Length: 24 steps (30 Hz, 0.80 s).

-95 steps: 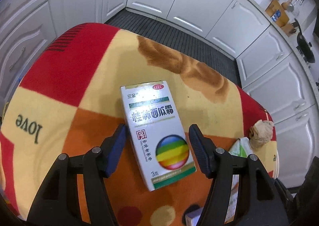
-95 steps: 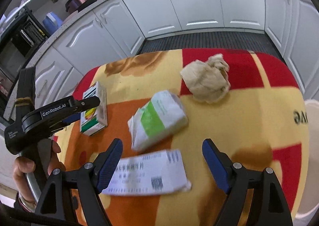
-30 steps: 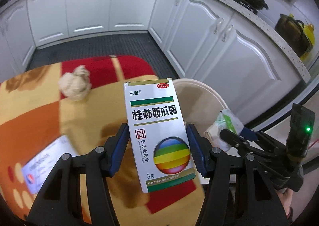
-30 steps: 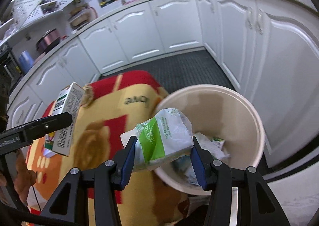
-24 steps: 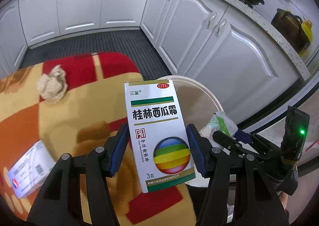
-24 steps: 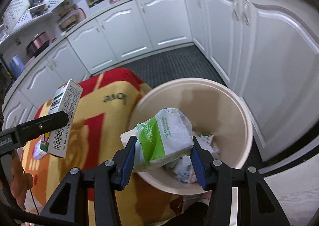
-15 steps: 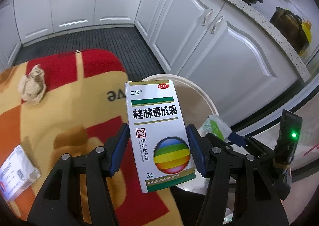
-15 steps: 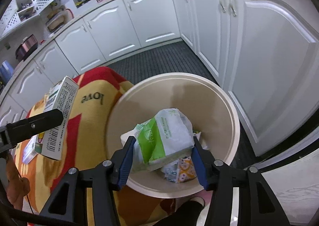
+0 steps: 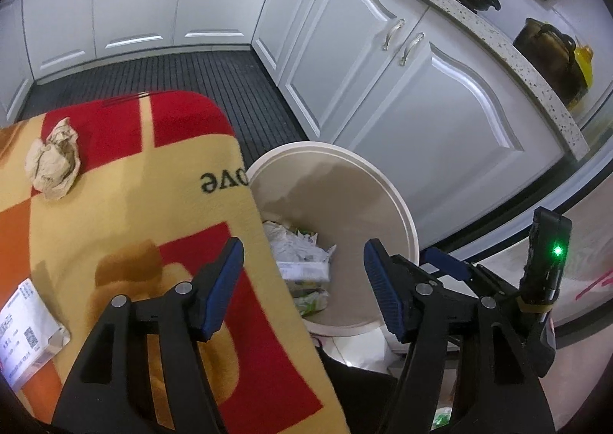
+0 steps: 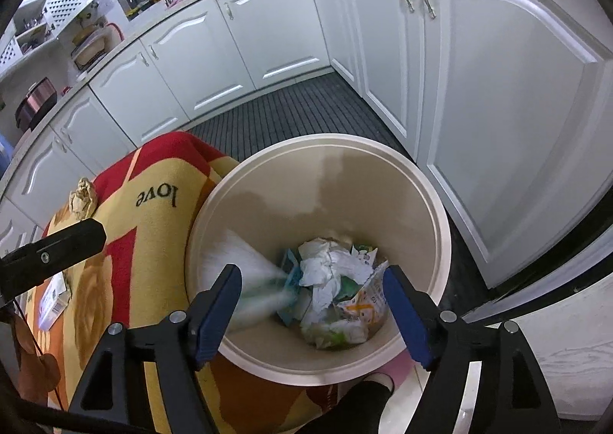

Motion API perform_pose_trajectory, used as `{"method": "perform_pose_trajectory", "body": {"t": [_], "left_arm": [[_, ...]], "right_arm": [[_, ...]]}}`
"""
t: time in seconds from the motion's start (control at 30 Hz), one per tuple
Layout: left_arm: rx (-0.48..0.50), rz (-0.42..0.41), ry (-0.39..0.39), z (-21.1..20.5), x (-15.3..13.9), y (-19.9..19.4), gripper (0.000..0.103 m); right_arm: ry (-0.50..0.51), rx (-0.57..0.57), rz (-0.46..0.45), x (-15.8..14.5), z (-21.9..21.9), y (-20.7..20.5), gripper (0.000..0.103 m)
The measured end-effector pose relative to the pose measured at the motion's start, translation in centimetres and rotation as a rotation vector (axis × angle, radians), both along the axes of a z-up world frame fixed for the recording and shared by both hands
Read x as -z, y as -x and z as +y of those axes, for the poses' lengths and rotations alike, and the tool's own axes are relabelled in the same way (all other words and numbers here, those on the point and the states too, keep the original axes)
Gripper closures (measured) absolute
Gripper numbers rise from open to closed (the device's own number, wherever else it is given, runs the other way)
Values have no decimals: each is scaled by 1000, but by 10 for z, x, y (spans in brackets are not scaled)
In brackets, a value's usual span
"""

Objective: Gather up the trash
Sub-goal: 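Move both tools over the bin and release the box and packet, then grasp the white pill box with the left tool while the right tool grasps the crumpled paper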

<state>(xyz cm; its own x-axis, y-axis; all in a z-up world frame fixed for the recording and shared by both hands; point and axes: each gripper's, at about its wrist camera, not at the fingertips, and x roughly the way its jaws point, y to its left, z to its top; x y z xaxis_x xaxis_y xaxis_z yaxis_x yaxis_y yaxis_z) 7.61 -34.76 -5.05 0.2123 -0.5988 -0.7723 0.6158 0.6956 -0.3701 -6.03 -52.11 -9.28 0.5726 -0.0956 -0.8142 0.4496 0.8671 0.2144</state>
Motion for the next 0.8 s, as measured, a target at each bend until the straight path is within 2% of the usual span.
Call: {"method": "perform_pose_trajectory", "body": {"t": [0.33, 0.67, 0.8], "left_arm": [[-32, -53, -52, 26, 2, 4, 39], [-111, -19, -81, 65, 24, -20, 39], [-117, -25, -118, 81, 32, -26, 39]], "right_arm": [[-6, -40, 1, -3, 17, -2, 29], [-8, -96, -18, -13, 40, -5, 29], [-5, -112, -19, -16, 47, -7, 29]]}}
